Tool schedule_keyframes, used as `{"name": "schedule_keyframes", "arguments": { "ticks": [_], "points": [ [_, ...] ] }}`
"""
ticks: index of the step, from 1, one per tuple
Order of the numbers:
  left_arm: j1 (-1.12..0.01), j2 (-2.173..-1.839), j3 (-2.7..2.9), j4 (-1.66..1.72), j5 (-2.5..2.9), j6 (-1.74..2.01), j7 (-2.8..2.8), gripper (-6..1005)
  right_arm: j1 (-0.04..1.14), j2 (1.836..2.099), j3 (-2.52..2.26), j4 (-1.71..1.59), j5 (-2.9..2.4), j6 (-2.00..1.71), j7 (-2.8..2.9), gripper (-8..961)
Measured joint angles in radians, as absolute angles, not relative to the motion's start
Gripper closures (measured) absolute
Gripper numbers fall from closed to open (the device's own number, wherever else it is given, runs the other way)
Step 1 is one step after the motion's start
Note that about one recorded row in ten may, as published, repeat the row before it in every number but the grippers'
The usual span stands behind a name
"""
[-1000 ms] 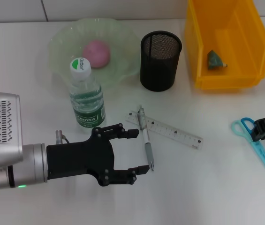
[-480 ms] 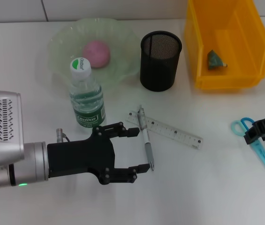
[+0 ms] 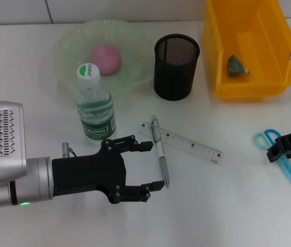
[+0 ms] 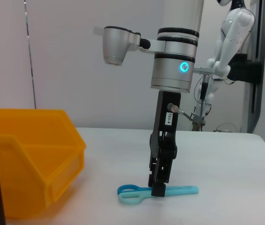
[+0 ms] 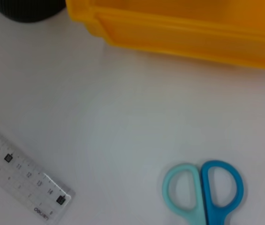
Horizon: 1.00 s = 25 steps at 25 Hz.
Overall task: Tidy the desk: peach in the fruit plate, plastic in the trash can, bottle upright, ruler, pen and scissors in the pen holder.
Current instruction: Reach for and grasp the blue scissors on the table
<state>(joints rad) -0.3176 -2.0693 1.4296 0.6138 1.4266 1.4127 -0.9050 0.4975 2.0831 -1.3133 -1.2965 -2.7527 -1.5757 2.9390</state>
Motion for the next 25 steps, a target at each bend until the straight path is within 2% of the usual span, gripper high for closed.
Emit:
{"name": "schedule_keyframes", "arguments": {
  "ticks": [11, 25],
  "points": [
    [-0.316, -2.069, 1.43, 0.612, 1.427, 1.413, -0.905, 187, 0.5, 2.083, -1.327, -1.285, -2.764, -1.572, 2.939, 543],
    [-0.317, -2.069, 1.43, 0.612, 1.427, 1.413, -0.905, 187, 0.505, 2.081, -1.336, -1.255, -2.766, -1.561, 2.939, 629]
  ]
}}
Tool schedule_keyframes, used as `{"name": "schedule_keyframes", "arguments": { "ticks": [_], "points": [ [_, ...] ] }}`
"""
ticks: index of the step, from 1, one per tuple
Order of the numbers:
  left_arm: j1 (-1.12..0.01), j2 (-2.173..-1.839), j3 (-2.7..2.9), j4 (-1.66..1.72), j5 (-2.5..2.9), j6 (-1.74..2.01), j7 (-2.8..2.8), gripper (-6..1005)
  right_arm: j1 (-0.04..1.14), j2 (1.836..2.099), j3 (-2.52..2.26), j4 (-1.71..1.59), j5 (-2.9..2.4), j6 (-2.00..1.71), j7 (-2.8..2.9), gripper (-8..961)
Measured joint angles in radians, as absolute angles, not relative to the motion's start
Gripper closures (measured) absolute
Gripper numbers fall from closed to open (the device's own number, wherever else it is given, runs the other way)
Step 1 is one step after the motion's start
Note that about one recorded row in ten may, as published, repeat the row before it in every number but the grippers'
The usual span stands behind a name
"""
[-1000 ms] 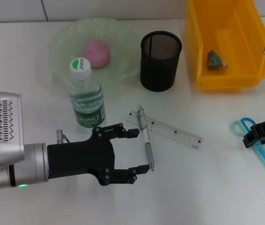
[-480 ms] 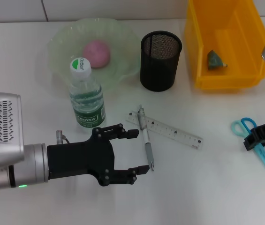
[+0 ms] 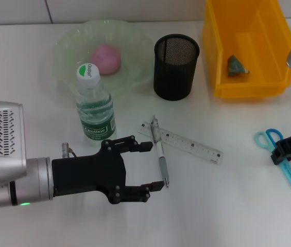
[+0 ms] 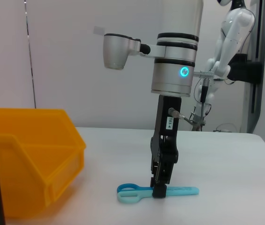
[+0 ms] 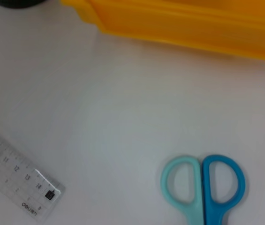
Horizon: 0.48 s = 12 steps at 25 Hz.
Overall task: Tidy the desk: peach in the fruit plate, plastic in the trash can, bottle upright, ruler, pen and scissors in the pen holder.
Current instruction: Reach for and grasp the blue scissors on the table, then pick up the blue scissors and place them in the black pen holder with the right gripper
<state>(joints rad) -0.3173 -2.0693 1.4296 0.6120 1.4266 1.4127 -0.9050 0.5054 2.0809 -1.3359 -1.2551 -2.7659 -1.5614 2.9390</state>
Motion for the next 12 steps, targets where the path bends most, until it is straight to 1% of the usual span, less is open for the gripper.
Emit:
{"name": "schedule_keyframes", "arguments": {
  "ticks": [2, 4, 10, 12],
  "points": [
    [-0.317, -2.069, 1.43, 0.612, 1.427, 1.413, -0.905, 187, 0.512, 2.08, -1.335, -1.24, -2.766, -1.557, 2.937, 641],
    [-0.316, -2.069, 1.43, 0.612, 1.427, 1.413, -0.905, 187, 0.513, 2.08, -1.335, -1.238, -2.766, -1.557, 2.935, 729],
    [-0.315, -2.069, 1.43, 0.612, 1.427, 1.417, -0.905, 187, 0.502, 2.083, -1.334, -1.276, -2.756, -1.567, 2.932, 729],
    [-0.314, -2.069, 1.43, 0.612, 1.427, 1.417, -0.905, 187, 0.482, 2.084, -1.328, -1.343, -2.724, -1.569, 2.929, 729]
  ]
}}
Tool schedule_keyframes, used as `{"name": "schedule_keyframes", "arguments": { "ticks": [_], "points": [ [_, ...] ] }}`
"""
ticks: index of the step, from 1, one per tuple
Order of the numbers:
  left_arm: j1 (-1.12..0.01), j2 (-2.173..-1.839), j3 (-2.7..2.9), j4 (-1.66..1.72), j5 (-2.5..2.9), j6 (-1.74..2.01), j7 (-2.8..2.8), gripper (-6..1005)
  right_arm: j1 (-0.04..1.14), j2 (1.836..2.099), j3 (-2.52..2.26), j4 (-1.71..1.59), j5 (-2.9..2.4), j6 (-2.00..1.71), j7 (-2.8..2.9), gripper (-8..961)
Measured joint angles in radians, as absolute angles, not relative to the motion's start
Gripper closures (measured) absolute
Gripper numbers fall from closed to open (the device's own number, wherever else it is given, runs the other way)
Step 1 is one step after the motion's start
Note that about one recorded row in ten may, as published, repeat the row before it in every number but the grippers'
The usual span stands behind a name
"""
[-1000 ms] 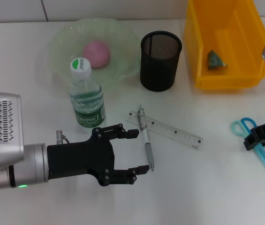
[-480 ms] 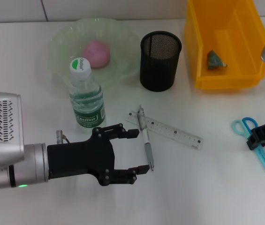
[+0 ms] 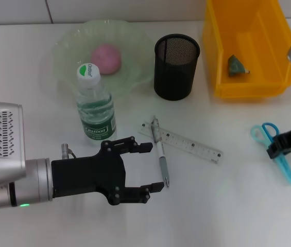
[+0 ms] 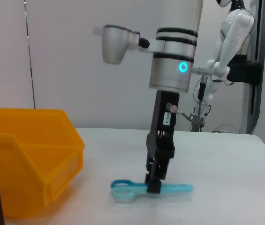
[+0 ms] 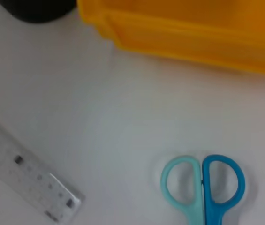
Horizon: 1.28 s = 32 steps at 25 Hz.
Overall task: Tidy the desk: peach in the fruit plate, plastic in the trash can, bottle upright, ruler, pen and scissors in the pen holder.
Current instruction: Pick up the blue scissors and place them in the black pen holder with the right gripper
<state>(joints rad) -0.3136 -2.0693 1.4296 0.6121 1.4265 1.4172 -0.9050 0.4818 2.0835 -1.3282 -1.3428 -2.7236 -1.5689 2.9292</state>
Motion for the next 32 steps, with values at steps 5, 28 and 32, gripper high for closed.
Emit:
{"name": "schedule_keyframes", "arguments": {
  "ticks": [5, 28, 32],
  "points": [
    [-0.312, -2.069, 1.43, 0.612, 1.427, 1.417, -0.905, 186, 0.436, 2.083, -1.265, -1.466, -2.583, -1.534, 2.868, 729],
    [-0.313, -2.072, 1.425, 0.597, 1.42, 1.413, -0.905, 187, 0.547, 2.083, -1.231, -0.299, -0.668, -1.259, 0.506, 728],
    [-0.315, -2.072, 1.423, 0.596, 1.42, 1.412, -0.905, 187, 0.569, 2.085, -1.266, -0.308, -0.687, -1.253, 0.543, 728]
  ]
}}
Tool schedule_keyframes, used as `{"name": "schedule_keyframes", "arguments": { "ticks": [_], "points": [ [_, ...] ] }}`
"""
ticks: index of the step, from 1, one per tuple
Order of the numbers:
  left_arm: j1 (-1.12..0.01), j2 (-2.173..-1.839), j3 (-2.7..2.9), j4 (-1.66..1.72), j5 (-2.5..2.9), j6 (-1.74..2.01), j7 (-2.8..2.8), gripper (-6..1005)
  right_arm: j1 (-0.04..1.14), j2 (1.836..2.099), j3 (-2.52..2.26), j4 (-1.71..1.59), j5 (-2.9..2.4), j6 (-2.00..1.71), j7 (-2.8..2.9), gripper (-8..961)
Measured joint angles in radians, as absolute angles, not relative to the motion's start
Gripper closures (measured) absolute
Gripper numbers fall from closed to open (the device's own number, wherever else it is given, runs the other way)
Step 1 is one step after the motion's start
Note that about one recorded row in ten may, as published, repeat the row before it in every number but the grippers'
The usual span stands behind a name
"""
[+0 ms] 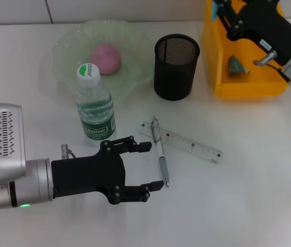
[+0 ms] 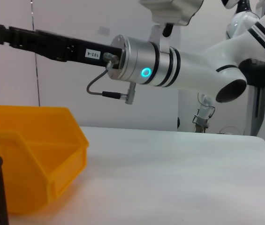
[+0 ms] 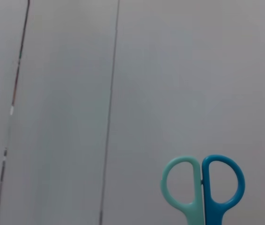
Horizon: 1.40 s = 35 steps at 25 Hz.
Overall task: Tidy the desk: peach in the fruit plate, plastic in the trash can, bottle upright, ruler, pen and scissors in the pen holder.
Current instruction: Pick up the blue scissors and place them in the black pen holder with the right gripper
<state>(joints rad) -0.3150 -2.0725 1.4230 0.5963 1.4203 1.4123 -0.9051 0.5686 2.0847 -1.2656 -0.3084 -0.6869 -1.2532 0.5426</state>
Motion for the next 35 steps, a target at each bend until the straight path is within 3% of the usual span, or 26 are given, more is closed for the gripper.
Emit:
{"name": "schedule_keyframes", "arguments": {
  "ticks": [31, 35],
  "points": [
    [-0.308, -2.071, 1.423, 0.595, 1.419, 1.414, -0.908, 186, 0.648, 2.091, -1.412, -0.269, -0.716, -1.036, 0.762, 728],
    [-0.309, -2.071, 1.424, 0.595, 1.419, 1.414, -0.908, 187, 0.646, 2.091, -1.413, -0.269, -0.717, -1.032, 0.767, 564]
  ]
}}
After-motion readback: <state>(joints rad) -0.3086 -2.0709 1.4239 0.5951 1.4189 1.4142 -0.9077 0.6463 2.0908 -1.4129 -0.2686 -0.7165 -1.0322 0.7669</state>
